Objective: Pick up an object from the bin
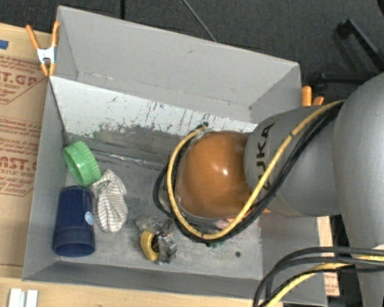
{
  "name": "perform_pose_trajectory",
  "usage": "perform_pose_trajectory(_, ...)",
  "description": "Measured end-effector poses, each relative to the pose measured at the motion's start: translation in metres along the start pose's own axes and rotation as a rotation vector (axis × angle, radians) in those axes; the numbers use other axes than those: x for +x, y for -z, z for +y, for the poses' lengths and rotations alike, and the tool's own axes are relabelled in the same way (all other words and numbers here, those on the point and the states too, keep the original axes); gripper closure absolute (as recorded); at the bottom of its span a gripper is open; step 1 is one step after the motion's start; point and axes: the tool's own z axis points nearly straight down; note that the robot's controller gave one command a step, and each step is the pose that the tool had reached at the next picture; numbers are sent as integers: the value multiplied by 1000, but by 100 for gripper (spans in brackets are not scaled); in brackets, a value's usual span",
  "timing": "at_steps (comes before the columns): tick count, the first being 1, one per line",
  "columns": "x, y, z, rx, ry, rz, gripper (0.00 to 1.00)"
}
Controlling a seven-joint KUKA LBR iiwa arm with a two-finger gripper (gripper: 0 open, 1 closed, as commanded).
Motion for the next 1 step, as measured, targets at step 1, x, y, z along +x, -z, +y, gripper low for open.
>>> perform_pose_trajectory(1,17,172,-15,4,17,-6,100)
